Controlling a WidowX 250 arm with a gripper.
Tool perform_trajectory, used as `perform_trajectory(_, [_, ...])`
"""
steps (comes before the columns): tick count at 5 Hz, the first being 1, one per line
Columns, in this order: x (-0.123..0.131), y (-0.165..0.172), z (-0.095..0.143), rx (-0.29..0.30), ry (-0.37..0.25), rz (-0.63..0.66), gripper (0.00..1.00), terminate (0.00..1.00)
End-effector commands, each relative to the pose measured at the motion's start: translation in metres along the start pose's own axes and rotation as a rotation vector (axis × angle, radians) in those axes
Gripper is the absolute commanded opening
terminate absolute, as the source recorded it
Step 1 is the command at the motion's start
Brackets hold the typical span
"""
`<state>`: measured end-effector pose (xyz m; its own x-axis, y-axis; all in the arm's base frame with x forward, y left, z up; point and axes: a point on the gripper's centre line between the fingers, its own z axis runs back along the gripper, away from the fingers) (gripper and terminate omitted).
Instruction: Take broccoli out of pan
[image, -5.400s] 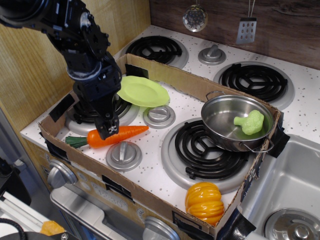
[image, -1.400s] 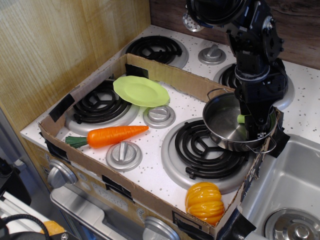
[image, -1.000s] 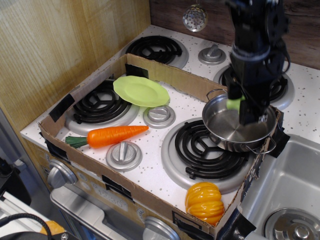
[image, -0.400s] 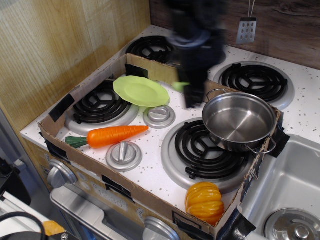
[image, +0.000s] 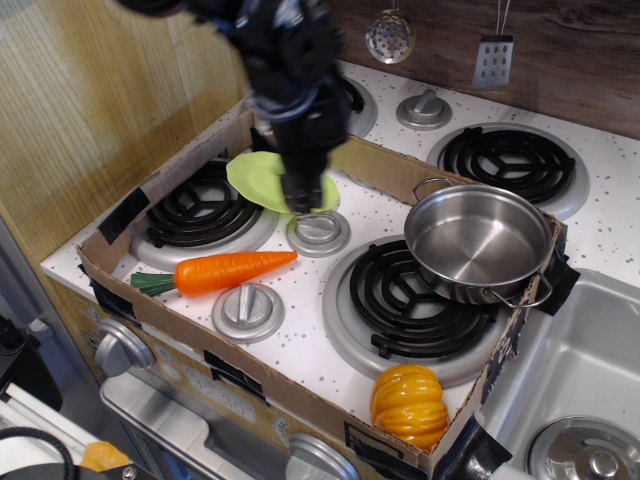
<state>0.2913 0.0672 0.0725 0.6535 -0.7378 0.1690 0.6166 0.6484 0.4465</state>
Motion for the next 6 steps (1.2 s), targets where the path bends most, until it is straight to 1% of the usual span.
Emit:
perform_trajectory(1, [-0.039, 0.003, -0.003, 0.119, 0.075, 0.042, 0.00, 0.00])
perform_trajectory(2, [-0.055, 0.000, -0.010, 0.059, 0.161, 0.067, 0.00, 0.00])
perform_trajectory(3, [-0.066, -0.005, -0.008, -0.009, 0.235, 0.085, 0.00, 0.00])
perform_trajectory(4, [-0.079, -0.007, 0.001, -0.042, 0.262, 0.085, 0.00, 0.00])
perform_trajectory(5, [-0.087, -0.008, 0.011, -0.040, 0.293, 0.085, 0.00, 0.00])
perform_trajectory(6, [-0.098, -0.004, 0.021, -0.041, 0.287, 0.056, 1.00, 0.00])
